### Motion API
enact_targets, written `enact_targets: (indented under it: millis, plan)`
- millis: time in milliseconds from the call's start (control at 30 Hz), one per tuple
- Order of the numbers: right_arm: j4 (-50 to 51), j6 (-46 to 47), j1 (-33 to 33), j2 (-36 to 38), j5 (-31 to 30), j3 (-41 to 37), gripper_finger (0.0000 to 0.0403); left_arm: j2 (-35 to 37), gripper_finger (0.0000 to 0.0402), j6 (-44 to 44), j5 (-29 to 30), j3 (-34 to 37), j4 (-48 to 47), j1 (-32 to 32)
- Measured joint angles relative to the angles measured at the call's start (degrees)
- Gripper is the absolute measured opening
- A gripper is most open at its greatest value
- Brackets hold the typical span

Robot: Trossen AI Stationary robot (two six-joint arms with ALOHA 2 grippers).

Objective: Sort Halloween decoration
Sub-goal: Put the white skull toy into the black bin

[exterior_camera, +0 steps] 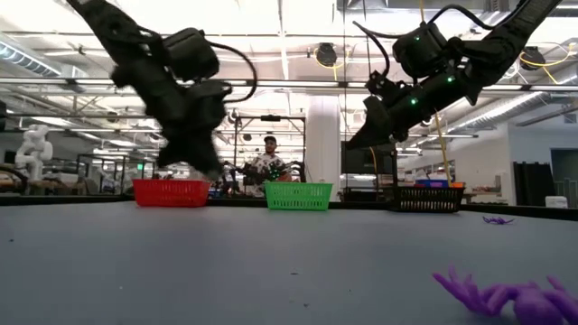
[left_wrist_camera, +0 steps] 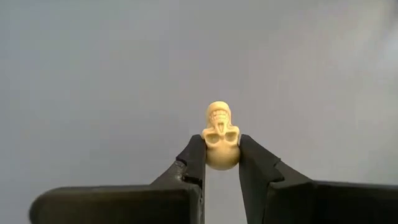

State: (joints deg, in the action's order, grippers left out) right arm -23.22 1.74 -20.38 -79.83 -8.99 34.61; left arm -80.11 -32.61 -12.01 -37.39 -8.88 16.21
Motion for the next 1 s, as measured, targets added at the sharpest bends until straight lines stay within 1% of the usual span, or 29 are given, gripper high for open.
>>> enact_targets:
  millis: [133, 233, 300, 367, 533, 700, 767, 900, 1000]
  plan:
    - [0.4, -1.1, 0.8, 1.1, -0.1, 0.0, 0.0, -3.2, 0.005, 4.7, -8.5, -0.2, 14.2, 5.8]
    - [4.0, -1.2, 1.5, 3.7, -0.4, 0.0, 0.0, -7.5, 0.005, 6.6, -13.8, -2.5, 21.6, 8.0]
    - [6.9, -1.2, 2.4, 5.9, -2.8, 0.0, 0.0, -10.9, 0.005, 8.1, -16.8, -5.3, 23.8, 8.7]
    - [10.9, -1.5, 3.6, 8.2, -6.6, 0.0, 0.0, -14.3, 0.005, 10.2, -19.5, -9.0, 24.3, 8.9]
    - [20.2, -1.8, 6.4, 14.1, -12.9, 0.0, 0.0, -22.4, 0.005, 13.8, -23.9, -19.9, 24.4, 9.0]
    - [26.8, -0.7, 8.9, 20.4, -17.4, 0.0, 0.0, -29.8, 0.005, 14.1, -24.9, -31.6, 24.3, 9.4]
    - [28.2, -0.7, 9.7, 22.8, -19.5, 0.0, 0.0, -32.8, 0.005, 15.7, -24.4, -36.0, 24.0, 9.4]
    - [30.3, -0.7, 10.7, 27.1, -21.1, 0.0, 0.0, -39.0, 0.005, 17.9, -20.1, -44.5, 22.9, 9.0]
    - [31.6, -0.8, 11.1, 29.4, -21.3, 0.0, 0.0, -42.9, 0.005, 18.1, -15.4, -49.5, 22.7, 8.6]
